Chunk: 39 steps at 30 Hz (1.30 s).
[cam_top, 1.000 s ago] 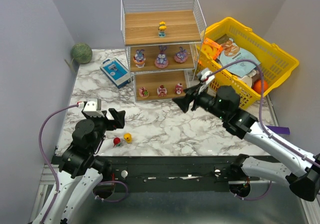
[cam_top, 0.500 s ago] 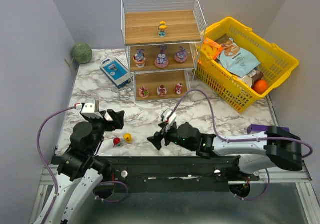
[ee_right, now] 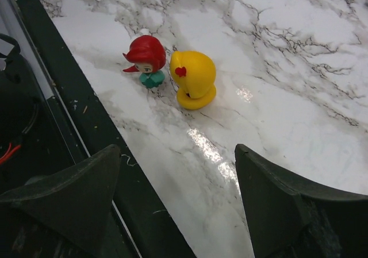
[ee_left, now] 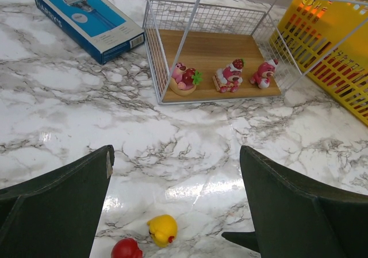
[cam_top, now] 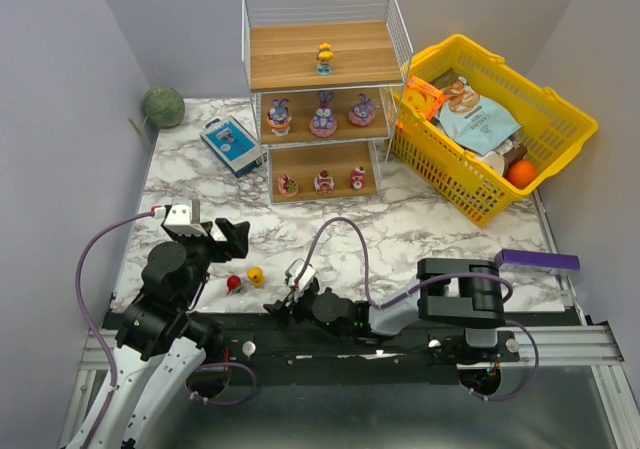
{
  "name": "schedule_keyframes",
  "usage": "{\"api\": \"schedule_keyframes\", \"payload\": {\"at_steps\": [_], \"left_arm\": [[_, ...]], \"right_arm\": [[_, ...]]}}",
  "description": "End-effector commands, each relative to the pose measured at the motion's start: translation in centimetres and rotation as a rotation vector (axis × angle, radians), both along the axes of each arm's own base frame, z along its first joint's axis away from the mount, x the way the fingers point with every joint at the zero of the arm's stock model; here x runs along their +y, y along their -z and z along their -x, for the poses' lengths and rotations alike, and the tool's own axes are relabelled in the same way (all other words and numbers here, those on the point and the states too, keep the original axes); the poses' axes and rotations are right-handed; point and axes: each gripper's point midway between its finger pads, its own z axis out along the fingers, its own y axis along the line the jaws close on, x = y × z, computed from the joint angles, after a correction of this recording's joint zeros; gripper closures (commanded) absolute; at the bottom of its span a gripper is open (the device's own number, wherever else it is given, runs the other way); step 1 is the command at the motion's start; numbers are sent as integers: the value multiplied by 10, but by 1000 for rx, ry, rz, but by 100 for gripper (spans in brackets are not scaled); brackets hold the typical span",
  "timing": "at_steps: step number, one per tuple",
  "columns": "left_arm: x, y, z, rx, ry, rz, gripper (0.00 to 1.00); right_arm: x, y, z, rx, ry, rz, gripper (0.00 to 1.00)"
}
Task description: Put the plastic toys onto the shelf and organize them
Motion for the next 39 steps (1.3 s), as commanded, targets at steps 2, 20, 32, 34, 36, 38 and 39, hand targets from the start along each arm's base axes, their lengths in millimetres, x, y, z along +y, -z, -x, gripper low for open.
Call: {"api": "schedule_keyframes", "payload": {"at_steps": [2,20,32,34,36,38,39], "left_arm": [[0,4,-2,14,-2,-8,1],[0,7,-4,27,-9,-13,1],[1,8,-5,32,-14,-15,1],[1,8,-5,34,-15,-15,1],[0,9,-5,34,-12,-15,1],[1,8,-5,33,-14,-14,1],[1,9,-5,34,-14,-15,1]], "right_arm": [[19,-18,-15,-1,102,-122,16],[63,23,10,139,-52,-85,99],[55,63,-25,239,13,-59,99],[49,68,-28,245,31,-54,99],[46,71,-31,249,42,-53,99],[41,76,-36,254,57,-52,100],[40,77,-38,257,61,-53,99]]}}
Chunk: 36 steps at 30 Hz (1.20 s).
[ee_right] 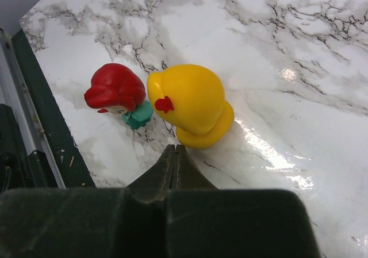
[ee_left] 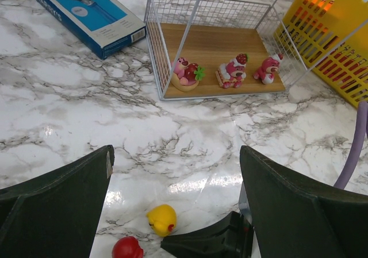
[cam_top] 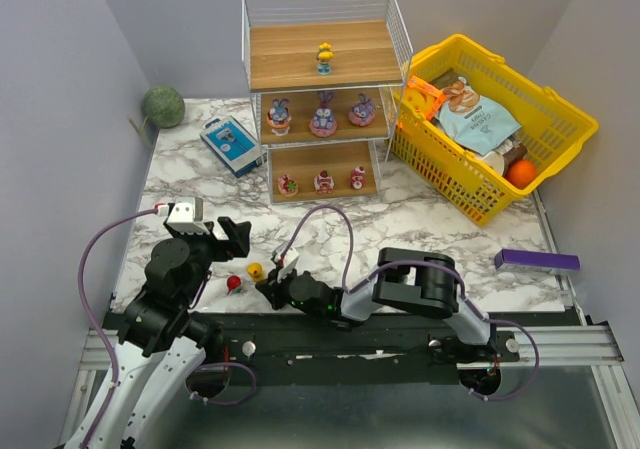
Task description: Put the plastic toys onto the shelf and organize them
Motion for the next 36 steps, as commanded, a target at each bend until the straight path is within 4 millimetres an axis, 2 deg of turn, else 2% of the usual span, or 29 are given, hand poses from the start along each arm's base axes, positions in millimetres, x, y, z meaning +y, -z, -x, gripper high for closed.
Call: {"api": "schedule_keyframes", "payload": {"at_steps": [1,8,10,22,26,29,30,33,36], "left_arm": [[2,3,-2,9,-15,-4,1],[2,4,-2,10,-15,-5,1],[2,3,-2,9,-13,-4,1],[2,4,-2,14,-16,-7,1],[2,4,-3,13,-13,-6,1],[2,3,-2,10,-13,-4,1],[2,3,-2,10,-13,-4,1],[1,3,-2,11,-10,-4,1],[2,3,-2,9,-13,-5,1]], "right_arm": [[-17,32,-8,39,39,45,100],[-32,32,-24,35,95,47,100],[-31,31,-27,24,89,47,99],[-5,21,-50,-23,84,62,99],[-11,26,-51,-21,95,79,99],[-14,25,-45,-10,76,63,99],[-21,30,-42,-5,70,70,99],[-28,32,-35,-16,59,77,93],[-32,36,-31,-55,68,107,78]]}}
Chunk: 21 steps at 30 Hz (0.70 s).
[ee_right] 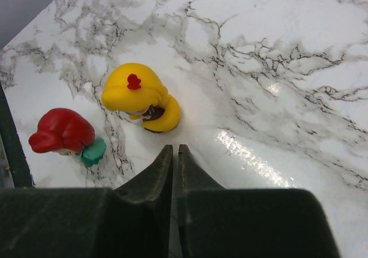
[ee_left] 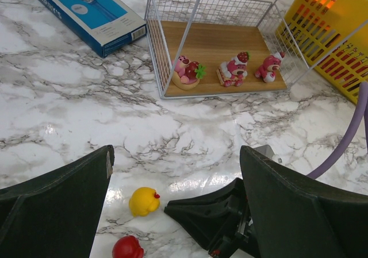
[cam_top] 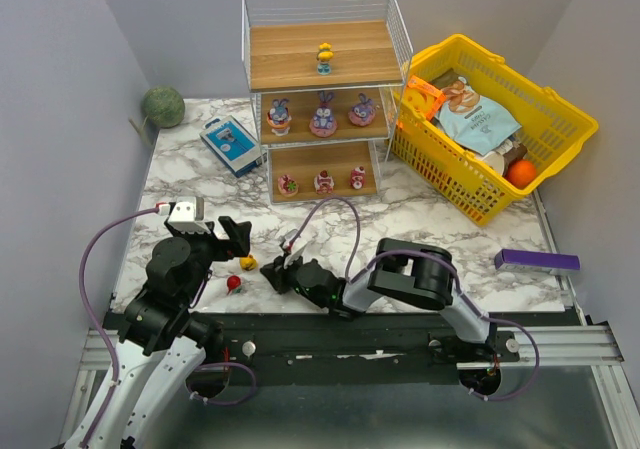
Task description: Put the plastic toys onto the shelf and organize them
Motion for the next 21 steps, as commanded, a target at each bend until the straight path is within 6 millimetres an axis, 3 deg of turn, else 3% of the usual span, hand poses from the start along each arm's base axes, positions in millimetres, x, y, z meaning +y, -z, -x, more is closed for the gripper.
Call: {"api": "schedule_keyframes", "payload": {"at_steps": [1,10,21], "left_arm": [[2,1,-1,-1,-13,-1,1],[2,1,-1,0,-13,-1,1],[2,1,0,-1,-13,1,1]], "right_arm": [[-21,39,14,-35,-3,159,70],[-14,49,17,-96,-4,225,39],[11,57,0,-142,47,323,36]]}}
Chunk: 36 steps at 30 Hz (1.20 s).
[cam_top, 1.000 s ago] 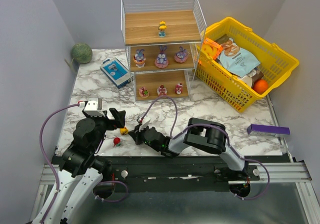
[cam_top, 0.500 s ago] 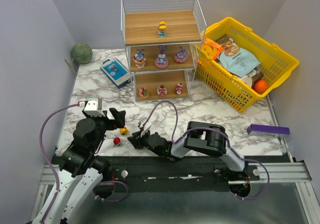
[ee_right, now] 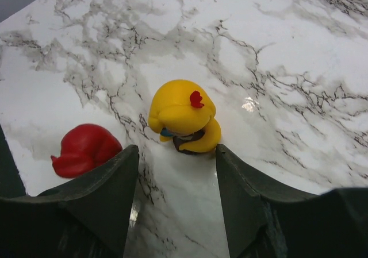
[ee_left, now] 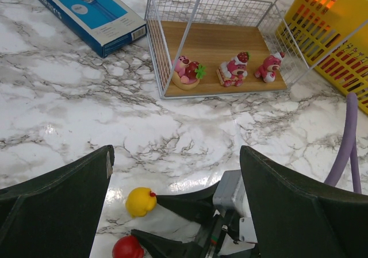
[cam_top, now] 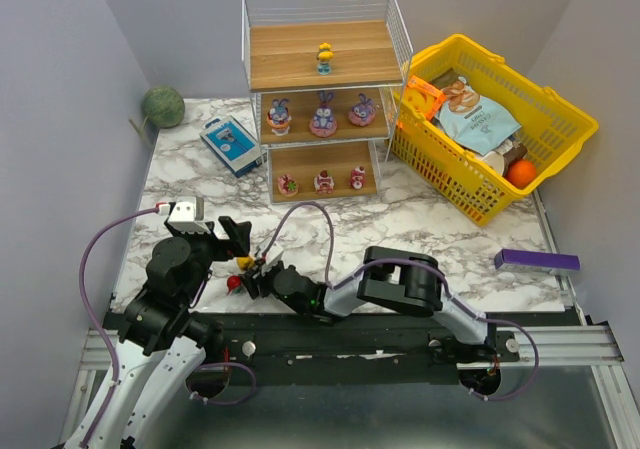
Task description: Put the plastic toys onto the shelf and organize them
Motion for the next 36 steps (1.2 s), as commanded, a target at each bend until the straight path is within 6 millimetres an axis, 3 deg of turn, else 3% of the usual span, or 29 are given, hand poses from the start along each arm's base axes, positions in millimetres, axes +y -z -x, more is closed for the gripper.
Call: {"api": "schedule_keyframes", "payload": {"at_steps": [1,9,13,21,27,31,34,36], "left_arm": [[2,0,0,-3,-13,1,1],[3,1,-1,0,-15,0,1],[2,0,-1,-3,-13,1,1],[2,1,-1,-1,-13,1,1],[2,2,-1,3,-15,-1,1],[3,1,-1,1,-16,-1,1],[2,2,-1,3,-15,-1,1],[2,2,-1,3,-15,-1,1]], "right_arm": [[-20,64,-7,6,72,243,36],[-20,74,-20,-4,149,297,34],[-24,77,-23,-16,170,318,28],[-18,76,-24,-56,121,340,28],[-11,74,-24,-78,83,341,46],[-9,72,-24,-86,72,332,66],[-10,63,-24,-93,82,314,80],[-15,55,-25,-95,99,303,84]]}}
